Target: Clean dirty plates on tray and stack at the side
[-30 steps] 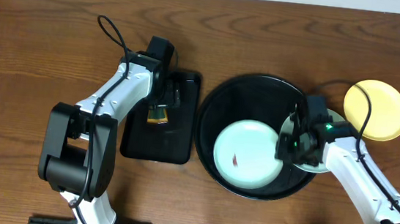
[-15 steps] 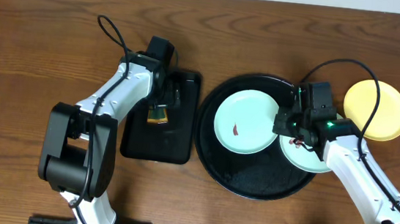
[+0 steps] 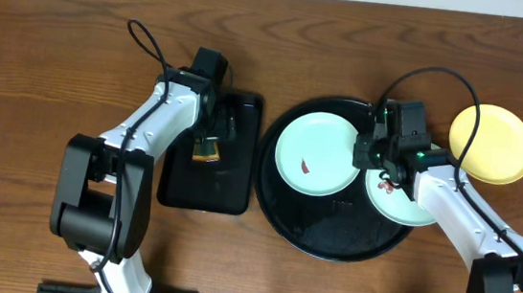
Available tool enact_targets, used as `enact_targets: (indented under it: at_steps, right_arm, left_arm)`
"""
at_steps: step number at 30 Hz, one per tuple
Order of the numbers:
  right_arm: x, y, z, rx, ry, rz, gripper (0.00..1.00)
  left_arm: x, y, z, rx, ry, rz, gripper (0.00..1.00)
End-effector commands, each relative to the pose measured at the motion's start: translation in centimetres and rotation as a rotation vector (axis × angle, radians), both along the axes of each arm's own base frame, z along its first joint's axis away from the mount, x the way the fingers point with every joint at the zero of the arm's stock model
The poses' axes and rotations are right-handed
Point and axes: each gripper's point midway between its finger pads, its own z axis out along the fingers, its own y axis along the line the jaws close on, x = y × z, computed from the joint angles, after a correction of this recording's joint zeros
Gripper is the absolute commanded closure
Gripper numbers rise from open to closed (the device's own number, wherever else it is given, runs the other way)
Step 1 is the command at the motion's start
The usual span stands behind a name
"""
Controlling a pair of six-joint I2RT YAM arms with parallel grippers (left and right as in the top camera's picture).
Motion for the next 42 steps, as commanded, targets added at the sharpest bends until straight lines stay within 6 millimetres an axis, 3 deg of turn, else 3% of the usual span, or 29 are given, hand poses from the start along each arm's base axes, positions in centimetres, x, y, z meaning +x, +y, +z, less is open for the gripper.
enact_targets:
  at_steps: [1, 7, 12, 15, 17, 21, 25, 30, 34, 42]
  right_arm:
    - [0.5, -0.3, 0.0, -0.017, -0.014, -0.009, 0.99]
    - [-1.2, 0.1, -1.3, 0.038, 0.096, -0.123, 0.99]
    - [-2.7, 1.5, -1.8, 0.064, 0.159, -0.117, 0.96]
    - [-2.9, 1.9, -1.8, 0.056, 0.161, -0.091, 0.55]
    - [-2.5, 1.8, -1.2, 0.042, 0.136, -0.055, 0.38]
    - [-0.9, 1.2, 0.7, -0.011, 0.067, 0.048, 0.26]
    - [0.6, 1.4, 2.5, 0.000, 0.009, 0.140, 0.29]
    - [1.5, 0.9, 3.1, 0.007, -0.022, 0.146, 0.53]
    - [1.6, 1.0, 2.2, -0.017, -0.019, 0.188, 0.46]
    - [1.9, 1.6, -1.3, -0.021, 0.041, 0.201, 0.44]
  left_arm:
    - [-0.2, 0.2, -0.3, 0.015, 0.009, 0.001, 0.10]
    - [-0.2, 0.2, -0.3, 0.014, 0.010, 0.001, 0.10]
    - [-0.2, 0.2, -0.3, 0.014, 0.010, 0.001, 0.10]
    - [-0.2, 0.2, -0.3, 0.014, 0.010, 0.001, 0.10]
    - [-0.2, 0.2, -0.3, 0.014, 0.010, 0.001, 0.10]
    - [-0.2, 0.2, -0.3, 0.014, 0.010, 0.001, 0.10]
    - [-0.2, 0.2, -0.3, 0.014, 0.010, 0.001, 0.10]
    - [-0.2, 0.2, -0.3, 0.014, 0.007, 0.001, 0.10]
    - [0.1, 0.1, -0.3, 0.010, -0.005, 0.001, 0.10]
    - [0.6, 0.0, -0.3, 0.007, -0.021, 0.001, 0.10]
